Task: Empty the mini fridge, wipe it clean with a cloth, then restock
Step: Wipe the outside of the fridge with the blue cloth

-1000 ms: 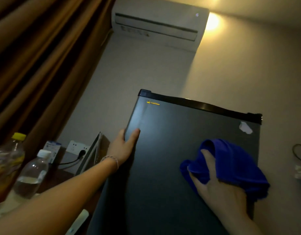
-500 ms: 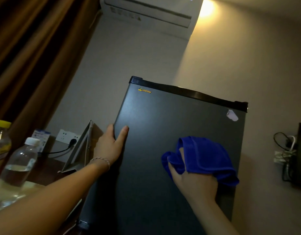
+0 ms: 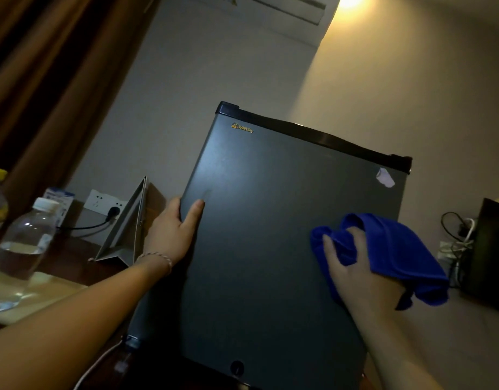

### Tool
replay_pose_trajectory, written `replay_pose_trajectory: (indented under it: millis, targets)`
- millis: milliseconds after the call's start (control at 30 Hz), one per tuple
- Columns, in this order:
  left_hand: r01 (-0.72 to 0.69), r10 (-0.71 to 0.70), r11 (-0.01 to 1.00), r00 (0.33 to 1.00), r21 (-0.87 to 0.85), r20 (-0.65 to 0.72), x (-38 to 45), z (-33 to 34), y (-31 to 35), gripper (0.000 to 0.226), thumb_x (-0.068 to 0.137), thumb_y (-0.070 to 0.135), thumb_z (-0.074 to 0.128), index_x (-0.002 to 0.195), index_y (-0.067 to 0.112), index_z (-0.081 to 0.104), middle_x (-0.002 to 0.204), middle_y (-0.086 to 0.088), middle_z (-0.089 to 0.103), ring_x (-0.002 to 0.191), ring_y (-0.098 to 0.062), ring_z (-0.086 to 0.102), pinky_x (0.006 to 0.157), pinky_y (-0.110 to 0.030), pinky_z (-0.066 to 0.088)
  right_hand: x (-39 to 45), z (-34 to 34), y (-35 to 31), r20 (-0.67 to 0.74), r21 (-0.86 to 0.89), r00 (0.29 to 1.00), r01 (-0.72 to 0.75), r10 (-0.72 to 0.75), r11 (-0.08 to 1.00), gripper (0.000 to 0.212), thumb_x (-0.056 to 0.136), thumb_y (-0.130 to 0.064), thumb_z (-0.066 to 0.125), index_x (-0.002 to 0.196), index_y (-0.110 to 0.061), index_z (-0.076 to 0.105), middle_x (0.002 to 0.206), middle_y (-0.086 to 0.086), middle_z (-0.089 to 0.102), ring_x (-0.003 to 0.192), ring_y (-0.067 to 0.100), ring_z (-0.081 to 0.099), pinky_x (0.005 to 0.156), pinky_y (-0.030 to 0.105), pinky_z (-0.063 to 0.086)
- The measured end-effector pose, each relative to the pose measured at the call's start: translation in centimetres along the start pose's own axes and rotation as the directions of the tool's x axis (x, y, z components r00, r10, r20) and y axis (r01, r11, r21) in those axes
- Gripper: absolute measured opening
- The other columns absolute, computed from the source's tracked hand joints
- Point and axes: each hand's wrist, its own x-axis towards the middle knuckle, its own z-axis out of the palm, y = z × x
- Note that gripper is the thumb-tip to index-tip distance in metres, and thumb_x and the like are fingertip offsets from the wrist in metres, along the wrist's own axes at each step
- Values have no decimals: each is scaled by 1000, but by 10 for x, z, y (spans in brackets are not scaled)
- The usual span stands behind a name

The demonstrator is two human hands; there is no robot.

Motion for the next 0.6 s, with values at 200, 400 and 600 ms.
replay_pose_trajectory:
  millis: [200,400,600]
  targets:
    - [41,-41,999,999,5,11,-1,-2,-5,58,83,84,31,99,31,47,90,4,66,81,-19,65,76,-42,54,-9,-7,-12,-156,-33,987,-52,47,998,62,89,-78,32,124,-29,48,105,4,60,91,27,61,78,46,54]
    - [29,-29,1000,1000,5,4,-5,-3,0,45,91,71,36,101,28,49,93,2,64,82,-19,61,76,-39,49,-29,-12,-3,-199,175,902,-351,382,920,61,89,-79,38,124,-29,49,118,6,58,108,31,58,91,52,50]
    - [33,-32,999,998,-12,47,-7,-6,4,43,93,69,36,100,28,47,89,1,64,78,-17,63,71,-37,51,-42,-21,11,-89,396,746,-581,659,711,50,95,-57,56,125,-17,55,138,14,49,115,30,51,99,48,40]
